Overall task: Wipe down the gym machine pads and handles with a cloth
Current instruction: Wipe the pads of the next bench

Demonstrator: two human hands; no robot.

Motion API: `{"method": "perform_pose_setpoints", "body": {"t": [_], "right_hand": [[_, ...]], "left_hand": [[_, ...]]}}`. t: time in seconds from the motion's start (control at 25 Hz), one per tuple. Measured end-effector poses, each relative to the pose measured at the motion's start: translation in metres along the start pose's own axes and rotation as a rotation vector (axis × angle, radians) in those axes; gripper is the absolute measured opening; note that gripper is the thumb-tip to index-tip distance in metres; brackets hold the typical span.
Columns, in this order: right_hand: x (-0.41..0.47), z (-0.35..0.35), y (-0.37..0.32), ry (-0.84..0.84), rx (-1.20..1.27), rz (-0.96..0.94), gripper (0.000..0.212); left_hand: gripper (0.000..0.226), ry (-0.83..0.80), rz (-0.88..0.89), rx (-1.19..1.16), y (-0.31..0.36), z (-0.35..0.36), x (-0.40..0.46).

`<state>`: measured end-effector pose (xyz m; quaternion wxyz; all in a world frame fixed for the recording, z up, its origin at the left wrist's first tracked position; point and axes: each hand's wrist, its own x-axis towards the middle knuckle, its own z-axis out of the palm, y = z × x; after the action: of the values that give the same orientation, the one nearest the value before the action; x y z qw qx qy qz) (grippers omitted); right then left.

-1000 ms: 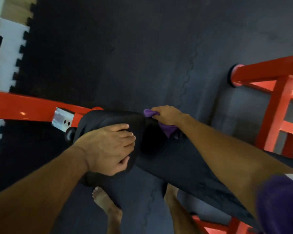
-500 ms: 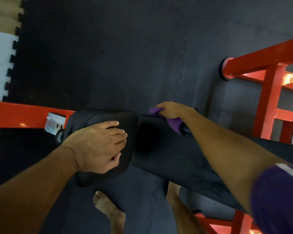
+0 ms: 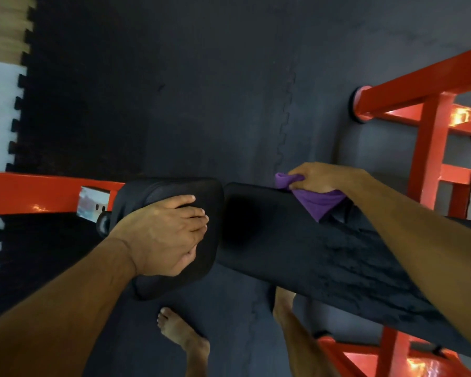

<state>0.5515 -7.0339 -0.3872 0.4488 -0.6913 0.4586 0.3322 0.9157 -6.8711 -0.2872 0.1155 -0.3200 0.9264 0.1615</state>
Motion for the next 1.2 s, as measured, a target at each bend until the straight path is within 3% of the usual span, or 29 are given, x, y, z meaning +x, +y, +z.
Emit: {"method": "perform_pose_setpoints", "body": {"t": [0.2,0.4,0.48,0.56,0.72,0.92,1.04,1.2], "right_hand": [[0.062,0.017,-0.060,0.067,-0.020,-0.111,0.027],[0.125,0.033,-0.141,0.020,-0.183,-0.257,0.029],[0.113,0.027,-0.146,0.115,-0.217,-0.281,0.033],[0.078,0.020,-0.130,0.314,-0.147,-0.271,0.032],[-0.033,0.042,-0.105,0.721,0.494,-0.293,0.023],[-0.103,0.145,-0.154,1.007,1.090,-0.019,0.017],[-0.102,0.239,-0.212,1.104,1.542,0.293,0.014],[-0.065,0.330,-0.277,0.970,2.441,0.869,0.014]], "left_hand": [[0.050,-0.010,0.017,0.004,-0.002,0.000,0.001],[0.047,-0.005,0.024,0.023,-0.001,-0.001,0.001],[0.046,-0.013,0.022,0.033,-0.004,-0.003,0.002],[0.048,-0.019,0.031,0.044,-0.003,-0.003,0.003],[0.048,-0.020,0.038,0.070,-0.002,-0.008,0.003],[0.043,0.018,0.084,0.105,-0.001,-0.008,0.005],[0.040,0.059,0.087,0.108,-0.001,-0.009,0.000],[0.043,0.019,0.109,0.143,0.000,-0.009,0.005]]}}
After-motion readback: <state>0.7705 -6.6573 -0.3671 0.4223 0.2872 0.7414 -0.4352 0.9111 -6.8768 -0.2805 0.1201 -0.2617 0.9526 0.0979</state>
